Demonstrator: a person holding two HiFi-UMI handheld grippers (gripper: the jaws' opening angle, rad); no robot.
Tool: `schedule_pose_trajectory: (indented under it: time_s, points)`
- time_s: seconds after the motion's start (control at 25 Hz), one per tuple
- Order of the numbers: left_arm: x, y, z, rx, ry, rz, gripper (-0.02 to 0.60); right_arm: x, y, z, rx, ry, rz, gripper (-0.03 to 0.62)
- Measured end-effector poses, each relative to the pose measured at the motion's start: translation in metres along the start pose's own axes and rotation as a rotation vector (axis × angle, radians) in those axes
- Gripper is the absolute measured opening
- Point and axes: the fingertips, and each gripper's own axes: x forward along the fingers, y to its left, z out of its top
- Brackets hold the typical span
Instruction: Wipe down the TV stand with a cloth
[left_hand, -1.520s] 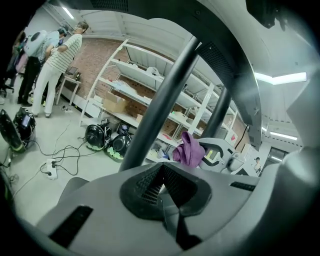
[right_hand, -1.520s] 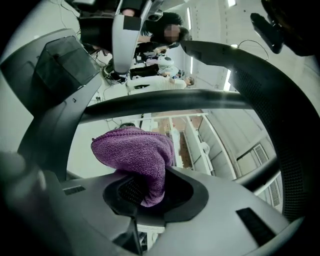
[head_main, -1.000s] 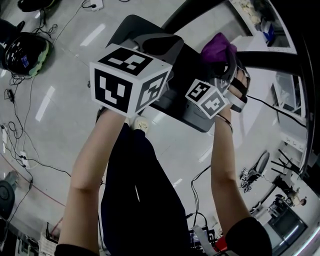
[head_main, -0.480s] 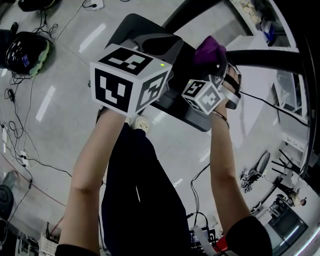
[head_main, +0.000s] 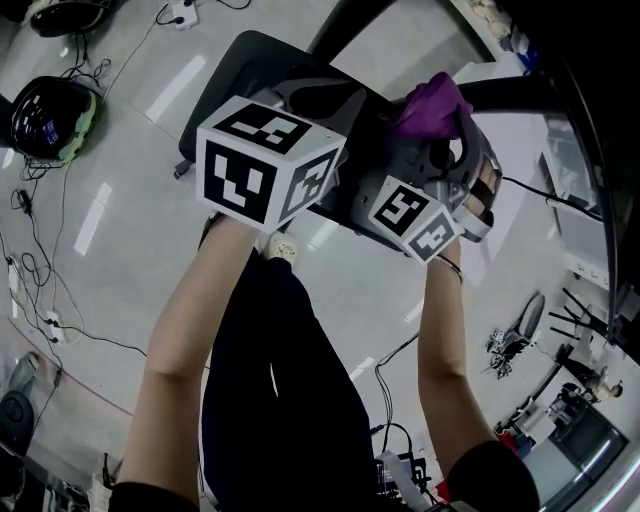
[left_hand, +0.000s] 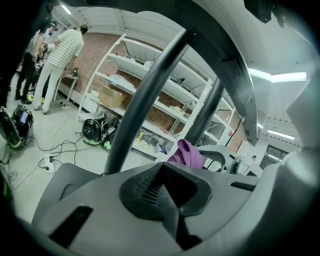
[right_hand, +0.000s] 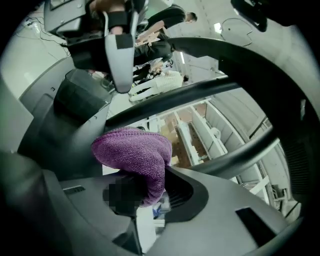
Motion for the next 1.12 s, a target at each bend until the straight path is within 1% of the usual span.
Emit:
schedule_pose_trajectory:
  time_s: [0.16,0.32,0.52,0.64,0.84,1.0,1.12]
  points:
    - [0.008,-0.022,0.005,0.011,0.003,-0.033,0.006,-0.030,-0.052,-0.003,0.001,-0.017,-0.119,0.100]
    - [0.018,-0.044,0.010,0.027,0.007,-0.071,0.006,-0.051,-0.103,-0.014,0.015,-0.010,-0.241,0.100]
    - [0.028,-0.060,0.014,0.040,0.013,-0.094,0.006,-0.060,-0.138,-0.034,0.064,0.022,-0.341,0.100]
    - [0.031,-0.063,0.014,0.051,0.020,-0.104,0.006,-0.057,-0.146,-0.044,0.099,0.055,-0.362,0.100]
    - [0.030,-0.059,0.015,0.046,0.020,-0.093,0.006,-0.042,-0.155,-0.053,0.184,0.094,-0.362,0.100]
    - [0.030,-0.054,0.011,0.035,0.023,-0.081,0.006,-0.027,-0.158,-0.058,0.213,0.127,-0.376,0.099]
    - [0.028,-0.050,0.007,0.026,0.028,-0.080,0.006,-0.021,-0.154,-0.060,0.214,0.149,-0.375,0.098]
